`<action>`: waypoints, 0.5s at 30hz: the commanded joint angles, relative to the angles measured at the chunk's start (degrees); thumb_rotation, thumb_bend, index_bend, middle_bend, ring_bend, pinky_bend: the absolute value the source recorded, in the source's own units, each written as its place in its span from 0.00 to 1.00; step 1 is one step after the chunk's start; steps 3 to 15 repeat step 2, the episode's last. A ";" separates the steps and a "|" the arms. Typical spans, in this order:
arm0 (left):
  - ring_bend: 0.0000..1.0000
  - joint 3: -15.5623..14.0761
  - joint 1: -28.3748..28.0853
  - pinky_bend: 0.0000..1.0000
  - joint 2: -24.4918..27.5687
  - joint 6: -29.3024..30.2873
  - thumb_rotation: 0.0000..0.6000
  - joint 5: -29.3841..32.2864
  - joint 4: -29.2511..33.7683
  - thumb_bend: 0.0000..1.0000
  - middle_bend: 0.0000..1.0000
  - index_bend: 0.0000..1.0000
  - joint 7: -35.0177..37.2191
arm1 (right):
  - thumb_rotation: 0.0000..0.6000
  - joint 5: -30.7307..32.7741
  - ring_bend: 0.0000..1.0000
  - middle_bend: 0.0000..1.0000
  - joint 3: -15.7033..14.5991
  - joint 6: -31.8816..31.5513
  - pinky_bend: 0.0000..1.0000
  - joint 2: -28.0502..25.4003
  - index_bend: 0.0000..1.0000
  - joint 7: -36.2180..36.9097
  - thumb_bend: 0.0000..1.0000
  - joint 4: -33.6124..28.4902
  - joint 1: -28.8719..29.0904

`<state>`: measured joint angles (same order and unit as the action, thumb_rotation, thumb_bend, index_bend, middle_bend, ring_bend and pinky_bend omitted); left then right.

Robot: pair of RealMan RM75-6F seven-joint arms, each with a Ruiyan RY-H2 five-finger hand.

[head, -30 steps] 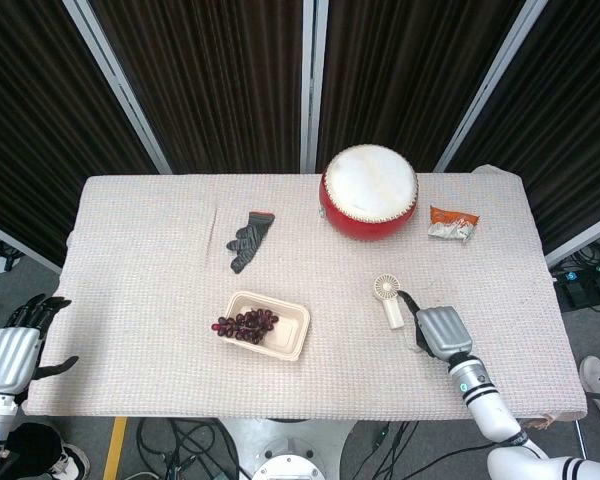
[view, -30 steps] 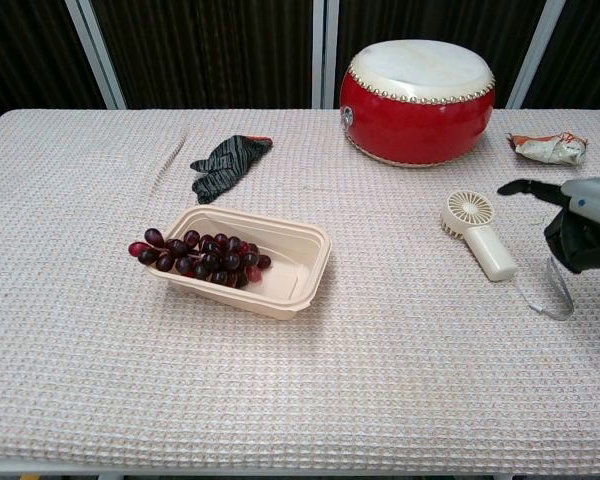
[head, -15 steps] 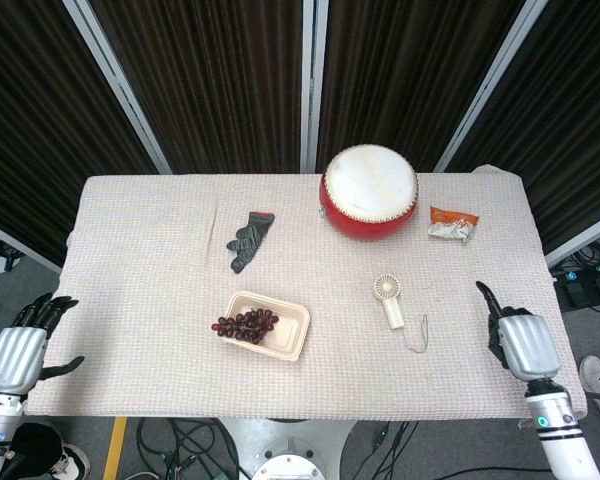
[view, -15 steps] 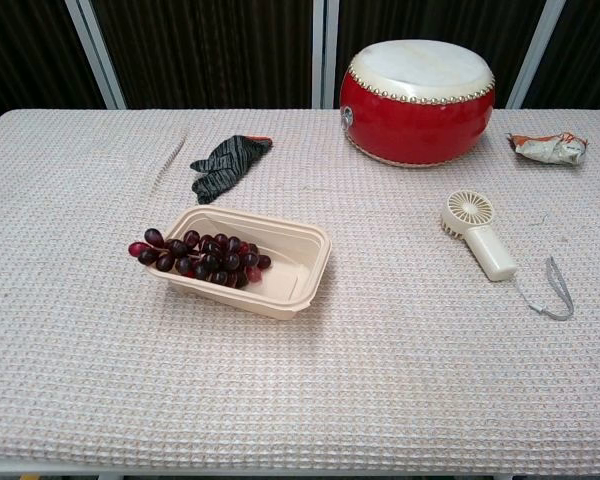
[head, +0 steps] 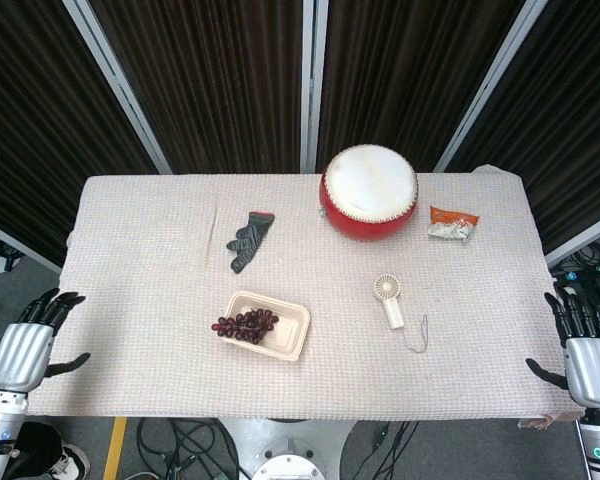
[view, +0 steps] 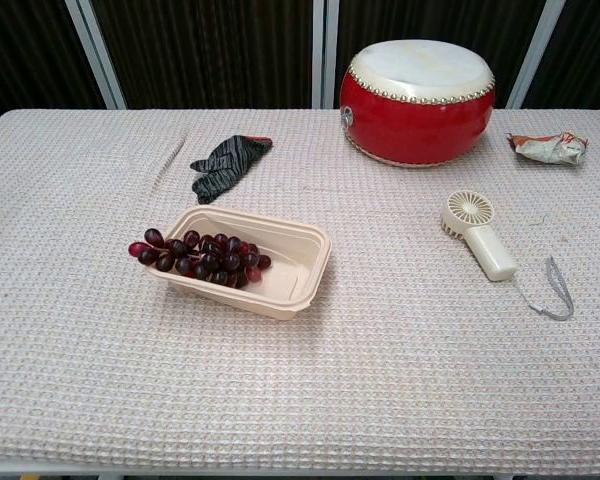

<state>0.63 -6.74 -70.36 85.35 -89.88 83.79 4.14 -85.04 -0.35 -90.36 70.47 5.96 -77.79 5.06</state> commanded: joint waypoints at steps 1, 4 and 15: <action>0.08 -0.03 0.10 0.18 -0.25 0.08 1.00 0.07 -0.23 0.00 0.16 0.17 0.19 | 1.00 -0.56 0.00 0.00 0.21 0.57 0.00 0.26 0.00 -1.25 0.00 -0.35 -0.03; 0.08 -0.10 0.14 0.19 -0.33 0.09 1.00 0.04 -0.31 0.00 0.16 0.17 0.27 | 1.00 -0.70 0.00 0.00 0.24 0.63 0.00 0.24 0.00 -1.37 0.00 -0.51 -0.06; 0.08 -0.10 0.14 0.19 -0.33 0.09 1.00 0.04 -0.31 0.00 0.16 0.17 0.27 | 1.00 -0.70 0.00 0.00 0.24 0.63 0.00 0.24 0.00 -1.37 0.00 -0.51 -0.06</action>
